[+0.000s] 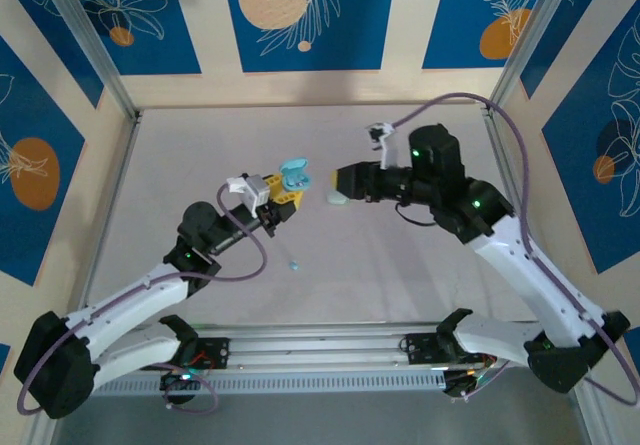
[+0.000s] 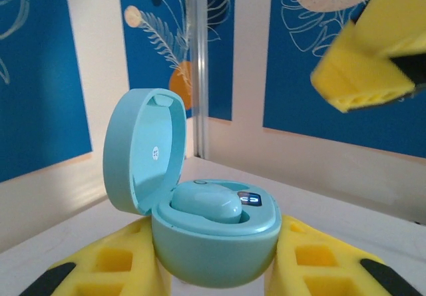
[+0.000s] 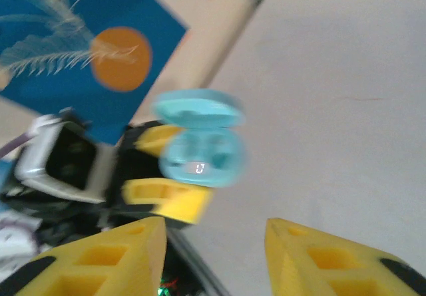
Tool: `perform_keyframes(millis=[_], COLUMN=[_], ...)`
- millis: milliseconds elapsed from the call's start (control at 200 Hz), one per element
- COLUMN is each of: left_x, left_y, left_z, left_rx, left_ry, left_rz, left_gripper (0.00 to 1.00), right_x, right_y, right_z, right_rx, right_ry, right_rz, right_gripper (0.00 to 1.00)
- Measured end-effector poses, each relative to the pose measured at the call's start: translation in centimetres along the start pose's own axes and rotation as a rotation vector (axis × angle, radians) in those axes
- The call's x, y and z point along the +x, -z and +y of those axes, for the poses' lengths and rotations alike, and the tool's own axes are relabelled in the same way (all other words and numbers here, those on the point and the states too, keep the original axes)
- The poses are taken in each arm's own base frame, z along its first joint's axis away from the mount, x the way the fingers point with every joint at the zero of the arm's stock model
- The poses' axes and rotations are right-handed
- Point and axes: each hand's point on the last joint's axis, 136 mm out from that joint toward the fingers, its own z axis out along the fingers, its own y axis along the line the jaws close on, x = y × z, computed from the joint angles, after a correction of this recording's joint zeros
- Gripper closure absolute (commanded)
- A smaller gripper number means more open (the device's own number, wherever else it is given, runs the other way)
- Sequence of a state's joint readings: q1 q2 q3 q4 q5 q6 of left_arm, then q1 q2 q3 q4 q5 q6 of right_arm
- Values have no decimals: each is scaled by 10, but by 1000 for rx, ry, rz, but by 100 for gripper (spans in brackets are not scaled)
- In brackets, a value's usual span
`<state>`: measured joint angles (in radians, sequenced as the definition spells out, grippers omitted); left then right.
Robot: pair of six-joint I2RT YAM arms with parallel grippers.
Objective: Insert wireless bluetooth earbuds into charging case
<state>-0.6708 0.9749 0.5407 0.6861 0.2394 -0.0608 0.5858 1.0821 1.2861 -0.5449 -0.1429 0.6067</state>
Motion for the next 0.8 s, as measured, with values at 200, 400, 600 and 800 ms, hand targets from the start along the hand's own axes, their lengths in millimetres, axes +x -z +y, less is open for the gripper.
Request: perform_keyframes(millis=[200,400,600,800], left_x=[-23,-35,-38,-51], left_y=[17,30,34,41], left_z=[7,9,9,7], left_rx=[-70,-103,-111,-111], left_ry=[-43,-75,-80,-91], left_rz=[-44,-58,-48,-70], left_gripper=[75,75,75,75], right_x=[29,117,204,247], right_y=[-15,-84,-141,-177], right_z=[-104,-141,-128,-113], right_rx=[240,292,319,345], right_ry=[-244,-380,-294,-145], right_rz=[64,440,756,888], right_gripper=[61,61,56,49])
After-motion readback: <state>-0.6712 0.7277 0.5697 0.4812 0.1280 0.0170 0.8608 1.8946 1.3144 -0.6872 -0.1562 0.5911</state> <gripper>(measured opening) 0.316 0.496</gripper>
